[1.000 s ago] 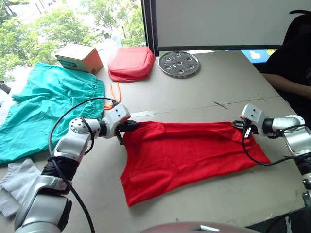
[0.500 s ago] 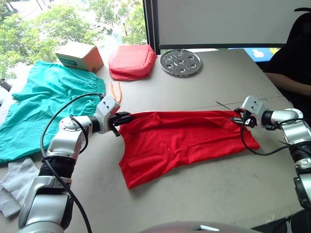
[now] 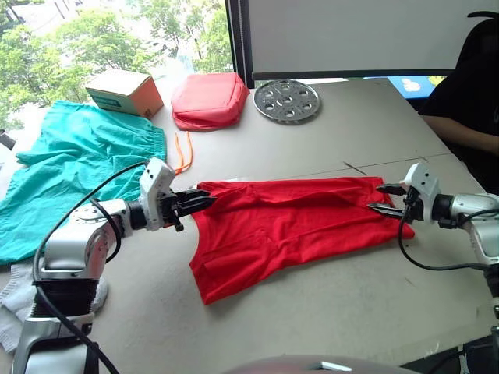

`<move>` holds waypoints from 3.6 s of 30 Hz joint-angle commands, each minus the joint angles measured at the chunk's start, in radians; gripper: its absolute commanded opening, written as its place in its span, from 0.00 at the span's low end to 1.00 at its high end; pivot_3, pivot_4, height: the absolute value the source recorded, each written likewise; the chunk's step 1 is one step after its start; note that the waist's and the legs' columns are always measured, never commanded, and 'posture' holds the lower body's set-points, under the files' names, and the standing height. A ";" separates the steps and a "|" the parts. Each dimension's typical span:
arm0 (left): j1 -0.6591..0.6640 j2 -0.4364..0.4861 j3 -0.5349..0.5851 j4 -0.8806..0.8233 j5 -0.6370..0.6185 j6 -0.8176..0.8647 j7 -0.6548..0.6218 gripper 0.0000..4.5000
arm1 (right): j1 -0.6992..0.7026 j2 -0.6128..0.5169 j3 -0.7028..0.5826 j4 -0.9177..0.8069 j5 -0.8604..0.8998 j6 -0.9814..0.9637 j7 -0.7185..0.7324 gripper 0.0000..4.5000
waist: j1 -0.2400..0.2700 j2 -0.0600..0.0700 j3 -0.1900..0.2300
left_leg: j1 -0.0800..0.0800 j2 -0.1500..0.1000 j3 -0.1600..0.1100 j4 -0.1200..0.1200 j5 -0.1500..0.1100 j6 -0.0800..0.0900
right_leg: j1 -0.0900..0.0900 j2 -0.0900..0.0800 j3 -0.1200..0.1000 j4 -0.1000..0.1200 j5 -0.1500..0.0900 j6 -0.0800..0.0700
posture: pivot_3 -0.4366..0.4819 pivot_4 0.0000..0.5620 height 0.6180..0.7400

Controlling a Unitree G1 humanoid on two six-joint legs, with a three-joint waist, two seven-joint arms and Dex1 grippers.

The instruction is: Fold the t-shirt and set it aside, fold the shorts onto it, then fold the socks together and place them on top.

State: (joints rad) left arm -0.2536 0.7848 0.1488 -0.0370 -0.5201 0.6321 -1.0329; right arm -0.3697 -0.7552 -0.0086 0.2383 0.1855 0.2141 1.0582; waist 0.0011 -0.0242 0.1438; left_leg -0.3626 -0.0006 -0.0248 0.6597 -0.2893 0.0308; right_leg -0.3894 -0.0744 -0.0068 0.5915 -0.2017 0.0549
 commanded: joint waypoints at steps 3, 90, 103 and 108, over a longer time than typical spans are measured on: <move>-0.064 -0.028 -0.042 0.024 0.014 0.056 0.049 0.33 | -0.058 0.040 0.034 0.075 -0.053 -0.004 -0.055 0.60 | 0.004 0.000 0.000 | 0.000 0.000 0.000 0.000 0.000 0.000 | 0.000 0.000 0.000 0.000 0.000 0.000 | 0.48 0.27 1.00; 0.098 0.014 -0.161 0.025 0.288 -0.601 -0.111 0.16 | 0.043 0.052 -0.022 -0.162 0.152 -0.099 0.115 0.62 | 0.015 0.000 0.000 | 0.000 0.002 0.002 0.000 0.000 0.000 | -0.001 -0.004 0.000 -0.001 0.001 -0.002 | 0.48 0.27 1.00; -0.074 0.025 -0.029 0.024 -0.004 -0.159 -0.094 0.49 | -0.092 0.047 0.030 0.068 -0.004 0.016 -0.011 0.62 | 0.013 0.000 0.000 | 0.000 0.002 0.002 0.000 0.000 0.000 | -0.002 0.003 -0.001 0.000 0.001 -0.002 | 0.48 0.27 1.00; -0.152 -0.029 -0.117 0.122 0.161 -0.211 0.033 0.50 | -0.135 0.044 0.063 0.164 -0.070 0.020 -0.032 0.33 | 0.010 0.000 0.000 | 0.000 -0.003 0.002 0.000 0.000 0.000 | 0.000 0.003 0.000 0.000 0.002 -0.001 | 0.48 0.27 1.00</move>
State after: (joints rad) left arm -0.3852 0.7632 0.0493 0.0676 -0.3955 0.4301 -1.0328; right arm -0.4775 -0.6942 0.0627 0.3957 0.1287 0.2348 1.0328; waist 0.0115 -0.0240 0.1436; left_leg -0.3629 -0.0036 -0.0231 0.6601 -0.2891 0.0309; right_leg -0.3899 -0.0711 -0.0068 0.5915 -0.1998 0.0544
